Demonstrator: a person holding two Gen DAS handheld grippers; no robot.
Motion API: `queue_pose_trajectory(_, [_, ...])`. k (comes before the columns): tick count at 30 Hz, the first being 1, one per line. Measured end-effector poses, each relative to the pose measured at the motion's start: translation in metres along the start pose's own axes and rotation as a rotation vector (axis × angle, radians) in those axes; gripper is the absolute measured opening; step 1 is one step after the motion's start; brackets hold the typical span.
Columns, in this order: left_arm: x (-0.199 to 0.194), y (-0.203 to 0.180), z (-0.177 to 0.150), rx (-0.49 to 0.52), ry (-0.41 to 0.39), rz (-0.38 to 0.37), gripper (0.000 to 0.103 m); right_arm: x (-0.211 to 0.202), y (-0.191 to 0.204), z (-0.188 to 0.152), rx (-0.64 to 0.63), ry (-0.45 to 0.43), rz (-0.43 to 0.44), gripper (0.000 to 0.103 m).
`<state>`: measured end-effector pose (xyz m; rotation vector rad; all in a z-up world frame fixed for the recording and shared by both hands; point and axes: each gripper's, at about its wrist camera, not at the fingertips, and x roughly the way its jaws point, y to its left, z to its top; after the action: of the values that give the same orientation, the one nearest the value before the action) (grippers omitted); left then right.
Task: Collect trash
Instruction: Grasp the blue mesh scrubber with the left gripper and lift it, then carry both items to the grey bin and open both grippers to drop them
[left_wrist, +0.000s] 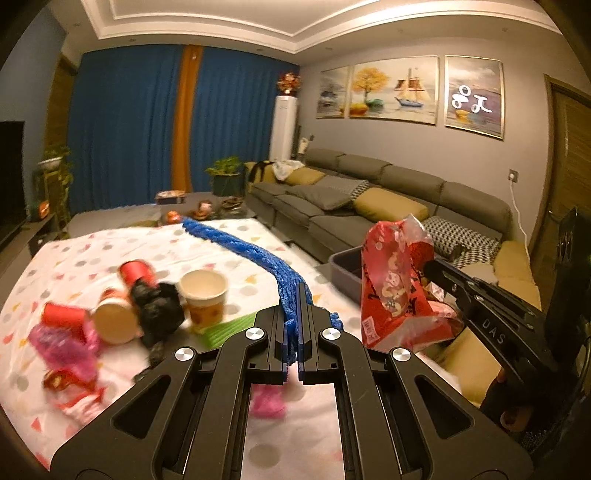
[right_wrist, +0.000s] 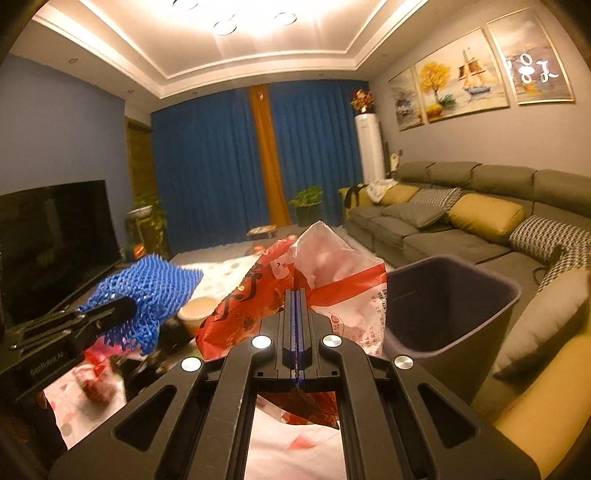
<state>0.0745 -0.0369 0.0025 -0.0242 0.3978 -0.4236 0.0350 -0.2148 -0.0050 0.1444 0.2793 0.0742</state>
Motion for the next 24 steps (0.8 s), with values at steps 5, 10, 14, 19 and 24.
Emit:
queue_pose_trajectory(5, [0.031, -0.032, 0.016, 0.038, -0.009, -0.055, 0.002, 0.006, -0.029, 0.015, 0.002, -0.047, -0.084, 0.002])
queue_pose_trajectory(10, [0.069, -0.065, 0.029, 0.072, -0.016, -0.104, 0.002, 0.019, -0.065, 0.023, 0.017, -0.062, -0.153, 0.002])
queue_pose_trajectory(14, [0.101, -0.084, 0.035, 0.081, -0.013, -0.150, 0.002, 0.030, -0.088, 0.024, 0.034, -0.062, -0.185, 0.002])
queue_pose_trajectory(19, [0.140, -0.100, 0.038, 0.076, 0.020, -0.209, 0.002, 0.043, -0.108, 0.018, 0.051, -0.041, -0.218, 0.002])
queue_pose_trajectory(24, [0.172, -0.112, 0.037, 0.071, 0.056, -0.258, 0.002, 0.054, -0.125, 0.019, 0.058, -0.020, -0.243, 0.002])
